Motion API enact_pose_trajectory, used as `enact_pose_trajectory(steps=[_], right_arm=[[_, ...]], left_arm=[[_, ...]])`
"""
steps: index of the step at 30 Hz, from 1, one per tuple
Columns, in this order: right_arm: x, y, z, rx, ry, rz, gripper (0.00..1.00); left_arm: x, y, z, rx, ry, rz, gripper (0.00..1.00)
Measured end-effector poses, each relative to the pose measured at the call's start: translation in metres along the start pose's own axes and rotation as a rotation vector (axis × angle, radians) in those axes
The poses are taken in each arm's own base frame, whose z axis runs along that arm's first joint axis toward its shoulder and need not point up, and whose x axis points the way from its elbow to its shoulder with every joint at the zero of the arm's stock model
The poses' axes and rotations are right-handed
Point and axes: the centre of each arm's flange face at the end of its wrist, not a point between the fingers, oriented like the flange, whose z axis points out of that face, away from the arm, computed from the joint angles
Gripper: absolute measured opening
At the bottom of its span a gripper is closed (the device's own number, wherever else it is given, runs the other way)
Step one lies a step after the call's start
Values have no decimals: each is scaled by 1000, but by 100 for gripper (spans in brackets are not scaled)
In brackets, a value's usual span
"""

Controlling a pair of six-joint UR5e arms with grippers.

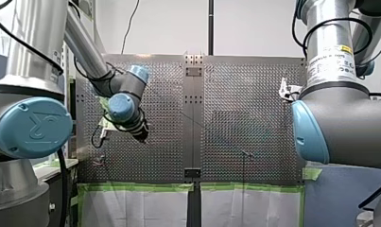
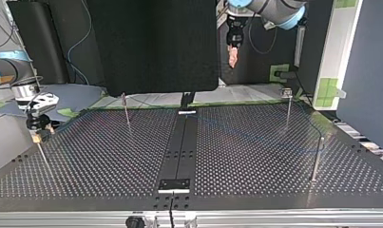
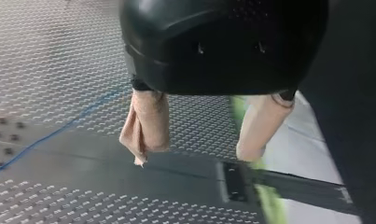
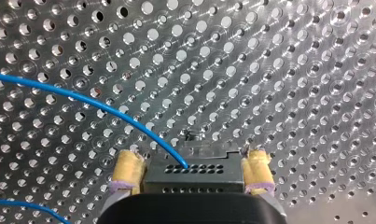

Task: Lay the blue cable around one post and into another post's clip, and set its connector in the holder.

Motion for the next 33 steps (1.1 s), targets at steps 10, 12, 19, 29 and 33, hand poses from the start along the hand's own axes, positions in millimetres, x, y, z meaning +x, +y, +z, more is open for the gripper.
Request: enact_pose_trajectory(steps=[10,12,19,29,33], right_arm=[[0,0,0,0,0,0,87],[0,0,0,0,0,0,87],[0,0,0,0,0,0,87],[0,0,0,0,0,0,87],[0,0,0,0,0,0,87]], left_arm=[[56,-6,-22,13,56,61,100],[64,-8,-28,28,59,56,100],[89,-12,-54,92,61,27,100],[91,-37,-70,196,-29,24,100],[80,-57,-68,245,-88,10,100]])
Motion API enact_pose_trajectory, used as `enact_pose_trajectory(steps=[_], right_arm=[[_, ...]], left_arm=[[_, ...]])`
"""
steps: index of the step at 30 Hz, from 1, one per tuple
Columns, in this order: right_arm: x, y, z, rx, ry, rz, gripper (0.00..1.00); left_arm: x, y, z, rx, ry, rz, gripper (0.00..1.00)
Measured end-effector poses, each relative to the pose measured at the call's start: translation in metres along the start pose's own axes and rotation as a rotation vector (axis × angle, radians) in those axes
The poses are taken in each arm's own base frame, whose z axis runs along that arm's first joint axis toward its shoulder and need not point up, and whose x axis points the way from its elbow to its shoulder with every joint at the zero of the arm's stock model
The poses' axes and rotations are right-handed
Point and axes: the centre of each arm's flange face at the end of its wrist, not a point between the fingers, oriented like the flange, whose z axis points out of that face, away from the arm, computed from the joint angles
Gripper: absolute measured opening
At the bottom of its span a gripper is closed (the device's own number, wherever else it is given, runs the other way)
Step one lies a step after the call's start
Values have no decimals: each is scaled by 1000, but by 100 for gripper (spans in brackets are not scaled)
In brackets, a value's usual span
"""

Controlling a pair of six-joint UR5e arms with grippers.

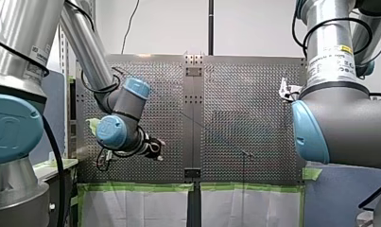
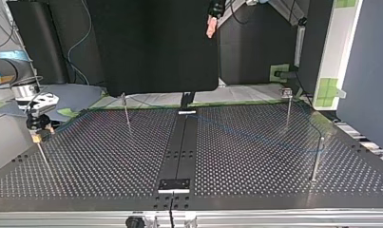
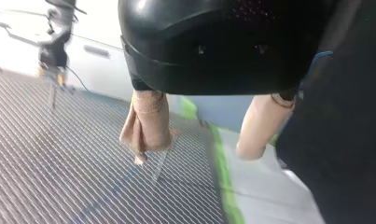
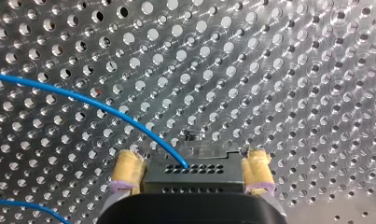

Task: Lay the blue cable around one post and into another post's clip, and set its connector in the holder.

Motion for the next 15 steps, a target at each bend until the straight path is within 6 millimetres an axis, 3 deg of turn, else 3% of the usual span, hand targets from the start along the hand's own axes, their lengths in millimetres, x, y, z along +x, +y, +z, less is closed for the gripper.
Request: enact_pose_trajectory(steps=[10,15], right_arm=[[0,0,0,0,0,0,87],[0,0,0,0,0,0,87]], left_arm=[[-8,-41,17,58,-96,17,100],[-10,-51,31,35,-131,30,100]])
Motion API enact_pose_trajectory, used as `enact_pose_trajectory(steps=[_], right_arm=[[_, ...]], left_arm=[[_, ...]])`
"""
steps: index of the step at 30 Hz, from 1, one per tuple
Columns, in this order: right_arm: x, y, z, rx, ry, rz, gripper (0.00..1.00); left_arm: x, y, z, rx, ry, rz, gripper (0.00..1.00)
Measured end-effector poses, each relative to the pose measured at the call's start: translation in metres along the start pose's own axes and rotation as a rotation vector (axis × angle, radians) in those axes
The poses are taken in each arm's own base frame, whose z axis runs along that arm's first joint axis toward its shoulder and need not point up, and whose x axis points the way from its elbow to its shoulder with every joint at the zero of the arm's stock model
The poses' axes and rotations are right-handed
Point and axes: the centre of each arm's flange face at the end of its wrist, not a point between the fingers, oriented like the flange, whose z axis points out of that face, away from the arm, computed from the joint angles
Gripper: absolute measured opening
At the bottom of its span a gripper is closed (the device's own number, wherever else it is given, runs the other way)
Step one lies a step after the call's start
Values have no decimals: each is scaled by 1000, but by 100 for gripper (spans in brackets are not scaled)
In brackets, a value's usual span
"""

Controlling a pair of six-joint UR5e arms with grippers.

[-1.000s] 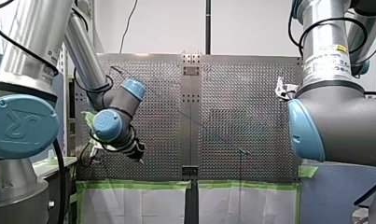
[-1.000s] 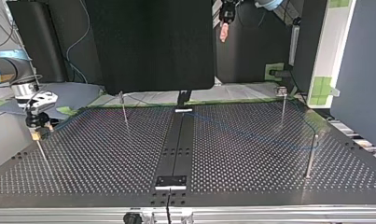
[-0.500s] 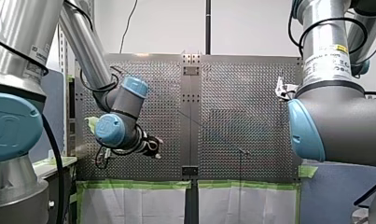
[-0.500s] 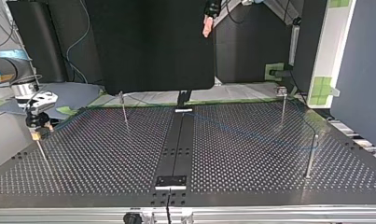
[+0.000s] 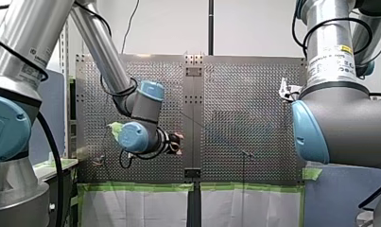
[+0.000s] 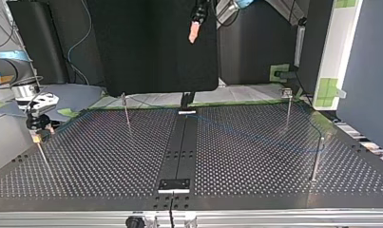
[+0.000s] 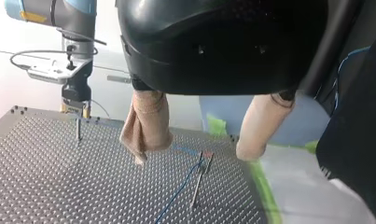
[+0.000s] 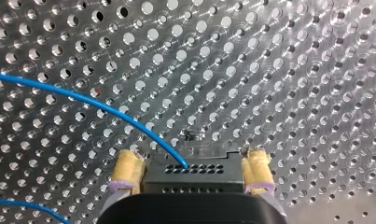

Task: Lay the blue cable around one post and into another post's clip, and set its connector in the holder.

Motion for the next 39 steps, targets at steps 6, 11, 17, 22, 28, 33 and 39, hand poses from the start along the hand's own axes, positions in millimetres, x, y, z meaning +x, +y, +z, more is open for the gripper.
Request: enact_pose_trajectory(steps=[6,11,17,22,28,33,39], right_arm=[[0,0,0,0,0,0,87],[0,0,0,0,0,0,87],[0,0,0,0,0,0,87],[0,0,0,0,0,0,87],[0,0,0,0,0,0,87],[0,0,0,0,0,0,87],[0,0,0,0,0,0,87]], left_arm=[[-6,-3,22,-55,-51,14,100],[-12,1,32,-112,-94,29,100],[-17,5,39,-159,-138,18,100],[-20,6,42,-165,-159,6,100],[-20,6,42,-166,-162,4,100],[-20,6,42,-166,-163,4,100],[-20,6,42,-166,-163,4,100]])
